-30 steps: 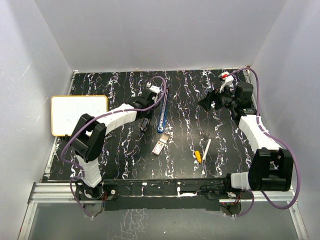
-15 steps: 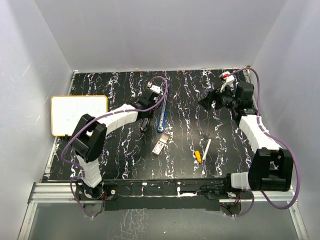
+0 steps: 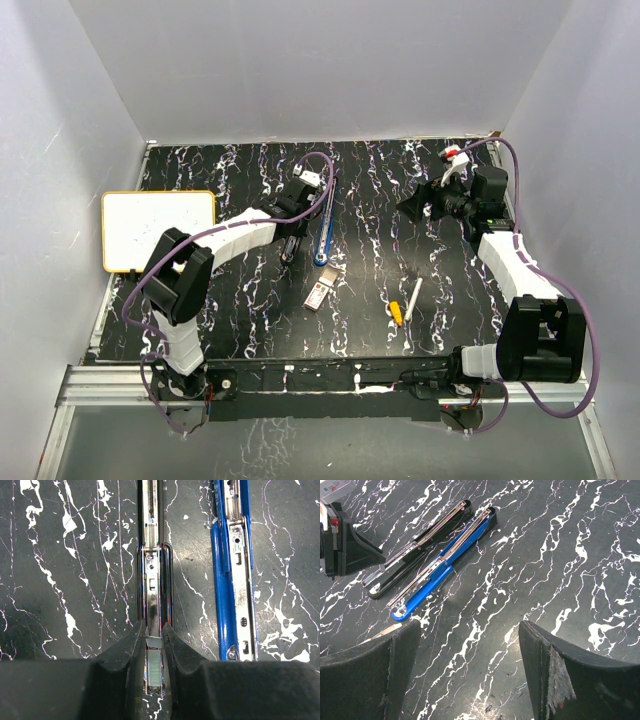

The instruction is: Load the staples into the stapler

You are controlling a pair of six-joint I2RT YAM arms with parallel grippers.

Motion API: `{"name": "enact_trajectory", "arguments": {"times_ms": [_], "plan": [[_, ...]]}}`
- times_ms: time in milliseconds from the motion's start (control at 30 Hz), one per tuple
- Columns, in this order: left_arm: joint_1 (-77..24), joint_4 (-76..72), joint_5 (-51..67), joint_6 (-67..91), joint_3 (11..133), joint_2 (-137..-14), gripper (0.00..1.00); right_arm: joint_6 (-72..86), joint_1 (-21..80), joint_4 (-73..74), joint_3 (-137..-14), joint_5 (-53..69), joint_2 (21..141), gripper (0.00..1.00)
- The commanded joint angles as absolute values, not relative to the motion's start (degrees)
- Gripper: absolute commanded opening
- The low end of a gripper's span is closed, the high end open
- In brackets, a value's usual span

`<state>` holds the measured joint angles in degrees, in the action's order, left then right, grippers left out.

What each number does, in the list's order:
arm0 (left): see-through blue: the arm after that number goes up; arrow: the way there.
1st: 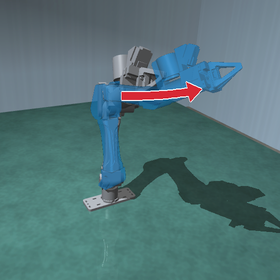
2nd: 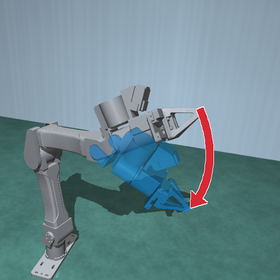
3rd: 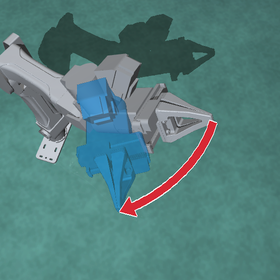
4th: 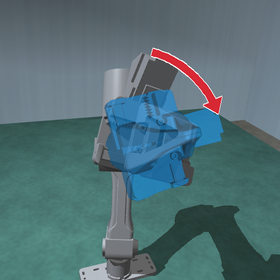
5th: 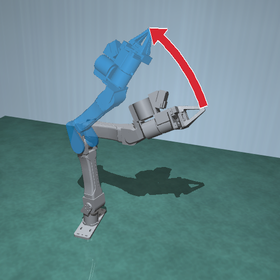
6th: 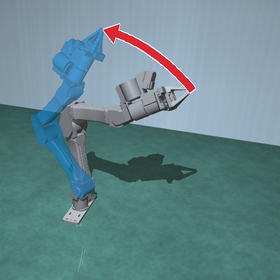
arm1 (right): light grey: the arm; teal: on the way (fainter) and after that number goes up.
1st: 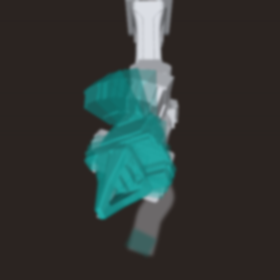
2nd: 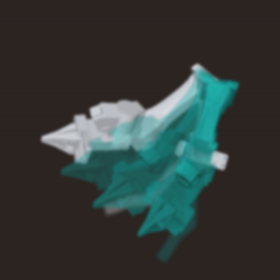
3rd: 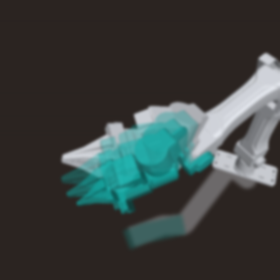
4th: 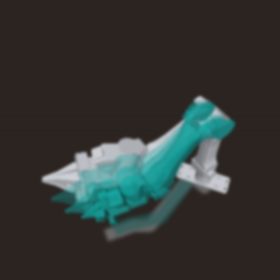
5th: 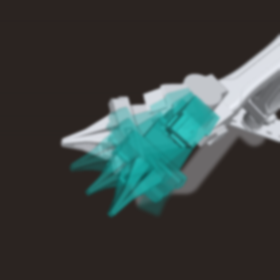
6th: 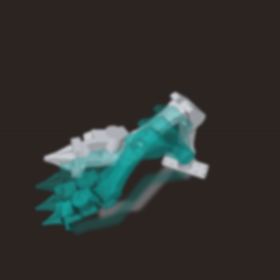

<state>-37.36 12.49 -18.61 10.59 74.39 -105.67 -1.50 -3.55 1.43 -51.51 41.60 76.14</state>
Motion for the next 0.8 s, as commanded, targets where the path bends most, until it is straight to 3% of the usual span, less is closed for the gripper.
{"name": "enact_trajectory", "arguments": {"times_ms": [0, 767], "plan": [[-37.71, 13.67, -18.74, 11.52, 75.70, -104.96, 0.00, -1.60, -4.10, -1.67, -51.53, 42.25, 75.34, 0.82], [-37.71, 12.30, -20.17, 10.99, 73.96, -105.19, 0.00, -1.48, -4.33, -1.84, -51.44, 42.80, 75.40, 0.82]]}}
